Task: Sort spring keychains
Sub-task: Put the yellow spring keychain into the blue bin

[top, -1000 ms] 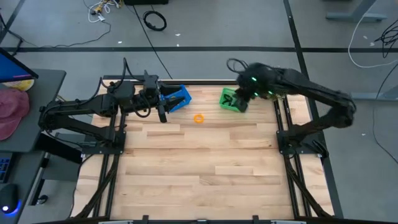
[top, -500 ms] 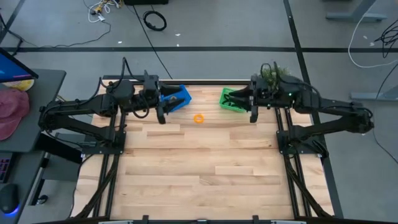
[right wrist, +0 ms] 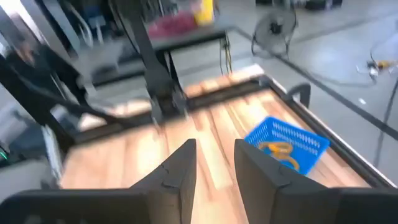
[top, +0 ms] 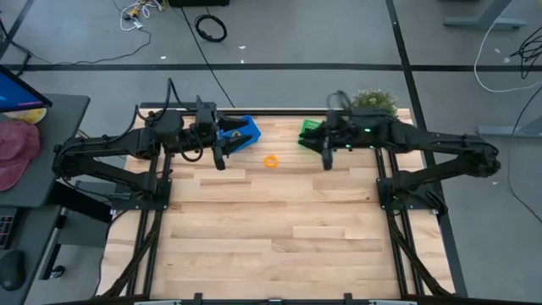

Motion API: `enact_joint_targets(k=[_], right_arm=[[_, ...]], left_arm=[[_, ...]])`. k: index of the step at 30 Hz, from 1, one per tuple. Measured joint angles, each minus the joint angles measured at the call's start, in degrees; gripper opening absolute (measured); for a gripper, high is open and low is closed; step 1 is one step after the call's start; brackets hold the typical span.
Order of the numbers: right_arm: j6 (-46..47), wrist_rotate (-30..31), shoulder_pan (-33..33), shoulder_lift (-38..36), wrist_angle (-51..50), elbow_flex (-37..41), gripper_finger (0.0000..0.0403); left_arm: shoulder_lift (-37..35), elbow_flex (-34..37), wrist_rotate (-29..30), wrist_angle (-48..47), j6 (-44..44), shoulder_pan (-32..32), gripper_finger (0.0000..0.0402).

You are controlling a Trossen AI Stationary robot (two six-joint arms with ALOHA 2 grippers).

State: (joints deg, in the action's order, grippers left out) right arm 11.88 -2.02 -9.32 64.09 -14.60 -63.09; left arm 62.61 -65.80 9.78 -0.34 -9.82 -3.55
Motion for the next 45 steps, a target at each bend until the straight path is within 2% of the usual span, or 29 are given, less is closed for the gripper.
enact_joint_targets(k=[7, 11, 14, 19, 26, 45], right_arm=[[-12.4, -0.6, -0.4, 15.2, -14.7, -15.1, 0.0111], [-18.8, -3.0, -2.0, 23.0, -21.6, -19.5, 0.0111], [-22.2, -5.9, -3.3, 27.7, -23.4, -19.7, 0.0111], [-25.5, -6.6, -5.2, 34.7, -24.7, -19.7, 0.0111], [-27.4, -7.4, -5.8, 42.5, -24.7, -19.7, 0.0111], [-24.4, -7.9, -7.0, 52.5, -17.7, -19.8, 0.0118]], left_arm=[[-0.8, 0.0, 0.0, -1.2, 0.6, 0.0, 0.0224], [-3.2, 0.0, 1.2, -5.1, 0.0, 0.0, 0.0224], [-5.0, 0.0, 2.6, -8.3, 0.0, 0.0, 0.0224], [-7.0, 0.0, 5.4, -11.0, -0.4, 0.0, 0.0224], [-7.5, 0.0, 5.6, -12.6, -0.5, 0.0, 0.0224], [-7.4, 0.0, 5.6, -14.9, -2.0, 0.0, 0.0224]])
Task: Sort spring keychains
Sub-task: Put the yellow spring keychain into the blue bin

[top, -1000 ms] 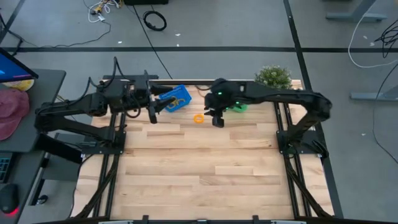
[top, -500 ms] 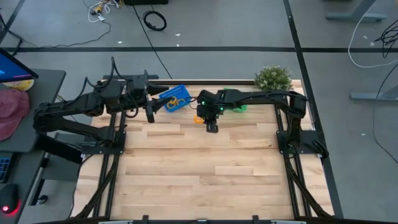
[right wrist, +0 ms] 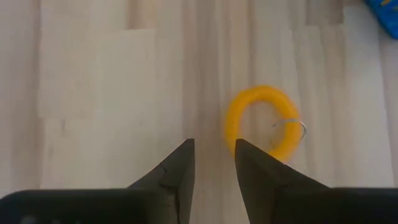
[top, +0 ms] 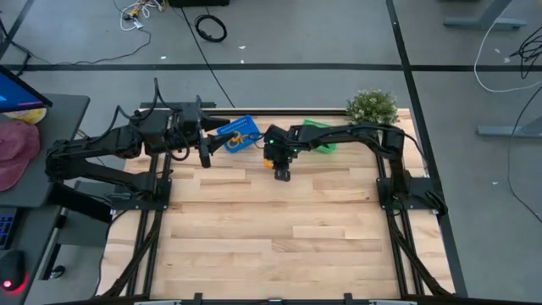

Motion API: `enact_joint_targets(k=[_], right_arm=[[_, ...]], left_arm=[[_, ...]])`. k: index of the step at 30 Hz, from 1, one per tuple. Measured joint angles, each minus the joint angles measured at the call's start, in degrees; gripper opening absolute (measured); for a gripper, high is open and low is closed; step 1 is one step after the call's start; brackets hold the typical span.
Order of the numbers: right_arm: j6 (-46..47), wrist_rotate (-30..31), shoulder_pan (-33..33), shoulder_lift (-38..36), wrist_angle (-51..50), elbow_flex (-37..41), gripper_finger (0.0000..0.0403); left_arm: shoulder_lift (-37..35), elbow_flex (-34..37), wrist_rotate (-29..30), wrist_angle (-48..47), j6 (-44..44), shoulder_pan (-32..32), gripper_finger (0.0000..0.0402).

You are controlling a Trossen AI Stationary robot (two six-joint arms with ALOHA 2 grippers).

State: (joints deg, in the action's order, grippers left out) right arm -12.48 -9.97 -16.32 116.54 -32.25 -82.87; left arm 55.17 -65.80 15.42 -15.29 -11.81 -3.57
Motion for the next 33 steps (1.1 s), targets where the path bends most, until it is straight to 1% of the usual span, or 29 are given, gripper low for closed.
enact_joint_targets(k=[8, 13, 22, 25, 28, 31, 33], right_arm=[[0.6, 0.0, -1.3, 1.8, 0.7, 0.0, 0.0143], [-1.6, -0.1, -1.2, 3.2, 0.3, 0.0, 0.0160], [-3.0, -0.1, -1.2, 4.7, 0.5, -0.1, 0.0162], [-3.1, -0.2, -1.2, 5.7, -0.3, -0.4, 0.0153], [-3.1, 0.0, -0.9, 6.5, -0.4, -0.3, 0.0133], [-3.1, 0.5, -0.8, 6.3, 0.0, -0.3, 0.0100], [-3.0, 0.9, -0.8, 5.9, 0.2, -0.2, 0.0070]], left_arm=[[0.0, 0.0, 0.0, -0.1, -0.8, 0.0, 0.0224], [0.0, 0.0, 0.0, -1.0, -1.2, 0.0, 0.0224], [0.0, 0.0, 0.0, -1.2, -1.5, 0.0, 0.0224], [0.0, 0.0, 0.0, -1.2, -1.9, 0.0, 0.0224], [0.0, 0.0, 0.0, -1.3, -2.3, 0.0, 0.0224], [0.0, 0.0, 0.0, -1.3, -2.6, 0.0, 0.0224], [0.0, 0.0, 0.0, -1.4, -2.6, 0.0, 0.0224]])
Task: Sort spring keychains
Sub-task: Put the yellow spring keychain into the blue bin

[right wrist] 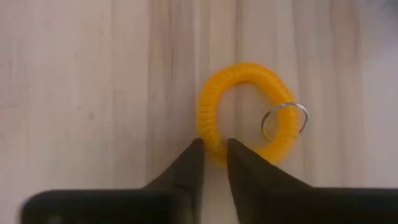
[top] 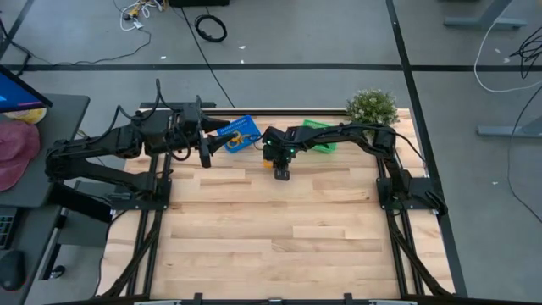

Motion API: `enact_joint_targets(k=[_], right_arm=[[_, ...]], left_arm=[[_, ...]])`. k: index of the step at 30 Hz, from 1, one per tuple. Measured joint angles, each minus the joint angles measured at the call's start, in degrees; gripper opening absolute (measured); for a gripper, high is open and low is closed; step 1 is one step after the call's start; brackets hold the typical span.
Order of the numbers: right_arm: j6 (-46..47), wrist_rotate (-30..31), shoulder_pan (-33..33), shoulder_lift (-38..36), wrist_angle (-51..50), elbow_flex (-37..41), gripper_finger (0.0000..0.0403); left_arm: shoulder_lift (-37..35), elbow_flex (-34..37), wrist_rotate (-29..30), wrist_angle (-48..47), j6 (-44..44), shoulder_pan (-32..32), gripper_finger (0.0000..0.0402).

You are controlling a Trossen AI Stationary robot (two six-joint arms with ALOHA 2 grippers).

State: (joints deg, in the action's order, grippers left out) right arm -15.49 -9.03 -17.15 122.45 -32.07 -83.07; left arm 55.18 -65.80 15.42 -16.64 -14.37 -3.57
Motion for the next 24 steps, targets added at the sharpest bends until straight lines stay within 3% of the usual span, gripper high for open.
enact_joint_targets(k=[5, 15, 24], right_arm=[[0.0, 1.9, 0.1, -1.2, 0.2, 0.3, 0.0011], [1.3, 2.4, 0.8, -2.5, -2.0, 0.4, 0.0007], [-0.2, 3.5, 2.6, -10.7, -9.5, -4.3, 0.0007]], left_arm=[[0.0, 0.0, 0.0, 0.0, 0.1, 0.0, 0.0224], [0.0, 0.0, 0.0, -0.2, 0.6, 0.0, 0.0224], [0.0, 0.0, 0.0, -0.5, 1.3, 0.0, 0.0224]])
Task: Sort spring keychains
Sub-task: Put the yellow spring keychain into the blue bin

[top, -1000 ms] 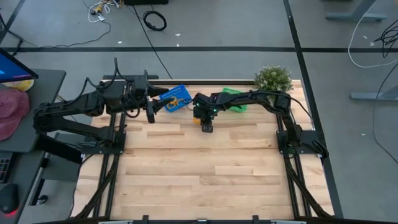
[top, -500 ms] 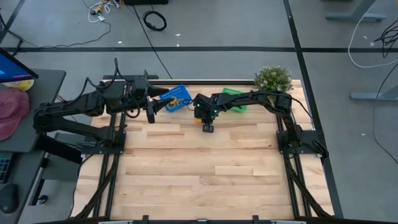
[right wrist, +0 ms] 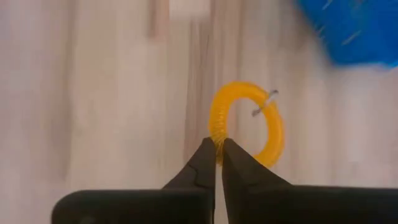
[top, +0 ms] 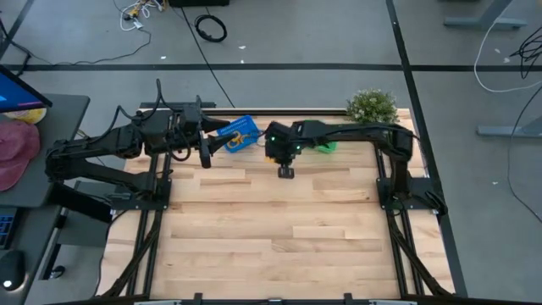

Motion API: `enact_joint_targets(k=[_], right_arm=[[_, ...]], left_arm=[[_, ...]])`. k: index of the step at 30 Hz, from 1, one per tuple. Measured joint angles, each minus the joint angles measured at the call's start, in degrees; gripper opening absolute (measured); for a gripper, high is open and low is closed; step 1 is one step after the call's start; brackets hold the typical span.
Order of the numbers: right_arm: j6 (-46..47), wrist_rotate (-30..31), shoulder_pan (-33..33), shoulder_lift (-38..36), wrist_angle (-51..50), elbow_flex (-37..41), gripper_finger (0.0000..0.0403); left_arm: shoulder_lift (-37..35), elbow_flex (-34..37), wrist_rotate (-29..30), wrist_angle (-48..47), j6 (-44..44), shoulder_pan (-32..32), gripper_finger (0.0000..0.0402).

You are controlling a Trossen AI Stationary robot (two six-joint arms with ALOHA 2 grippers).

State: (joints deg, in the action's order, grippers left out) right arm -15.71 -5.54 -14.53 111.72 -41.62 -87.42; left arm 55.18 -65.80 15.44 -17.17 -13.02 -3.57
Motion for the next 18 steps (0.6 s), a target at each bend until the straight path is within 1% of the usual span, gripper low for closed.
enact_joint_targets(k=[6, 12, 15, 18], right_arm=[[3.1, 0.2, 0.2, -9.0, -4.5, -5.7, 0.0007], [8.0, 0.7, 0.2, -19.4, -4.0, -8.4, 0.0007], [9.5, 2.1, 0.2, -22.2, -2.9, -8.4, 0.0007], [11.0, 1.3, 0.1, -23.9, -1.8, -8.4, 0.0007]], left_arm=[[0.0, 0.0, 0.0, 0.0, 0.6, 0.0, 0.0224], [0.0, 0.0, 0.0, -0.1, 0.9, 0.0, 0.0224], [0.0, 0.0, 0.0, -0.1, 0.9, 0.0, 0.0224], [0.0, 0.0, 0.0, -0.1, 0.9, 0.0, 0.0224]])
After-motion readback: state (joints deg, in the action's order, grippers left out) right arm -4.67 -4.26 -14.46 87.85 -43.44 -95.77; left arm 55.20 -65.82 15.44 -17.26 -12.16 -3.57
